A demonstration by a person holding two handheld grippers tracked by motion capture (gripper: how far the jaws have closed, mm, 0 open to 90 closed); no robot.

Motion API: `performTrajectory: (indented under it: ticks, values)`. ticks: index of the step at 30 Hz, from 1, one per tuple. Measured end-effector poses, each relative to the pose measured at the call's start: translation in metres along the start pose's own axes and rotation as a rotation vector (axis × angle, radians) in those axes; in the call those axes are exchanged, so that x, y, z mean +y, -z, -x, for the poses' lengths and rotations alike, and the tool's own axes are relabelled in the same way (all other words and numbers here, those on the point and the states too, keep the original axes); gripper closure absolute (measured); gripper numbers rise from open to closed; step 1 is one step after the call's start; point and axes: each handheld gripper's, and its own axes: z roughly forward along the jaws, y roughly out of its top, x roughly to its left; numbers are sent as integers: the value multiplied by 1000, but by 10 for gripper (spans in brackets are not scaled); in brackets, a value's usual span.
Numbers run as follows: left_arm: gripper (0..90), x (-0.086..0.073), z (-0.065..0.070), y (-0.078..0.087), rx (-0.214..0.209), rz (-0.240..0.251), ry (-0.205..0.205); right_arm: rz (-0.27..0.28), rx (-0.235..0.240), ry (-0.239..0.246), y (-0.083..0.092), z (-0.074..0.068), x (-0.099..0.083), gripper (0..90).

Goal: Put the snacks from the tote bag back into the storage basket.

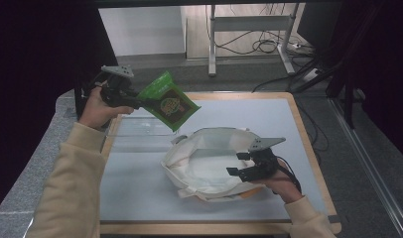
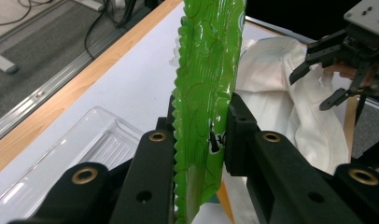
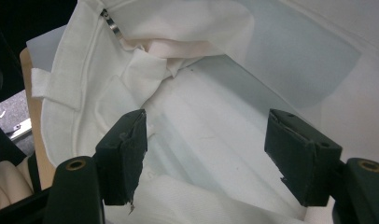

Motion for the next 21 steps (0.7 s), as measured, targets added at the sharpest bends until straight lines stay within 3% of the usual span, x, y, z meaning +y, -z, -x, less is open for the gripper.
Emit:
performTrajectory:
  ticks: [6, 11, 21]
  values:
    - [761, -4, -14, -5, 11, -13, 26, -1, 6, -1, -2, 2, 0, 301]
    - [761, -7, -25, -9, 7, -23, 16, 0, 11, 2, -2, 2, 0, 299]
    - [761, -13, -50, -15, 9, -35, 44, -1, 12, 2, -2, 2, 0, 299]
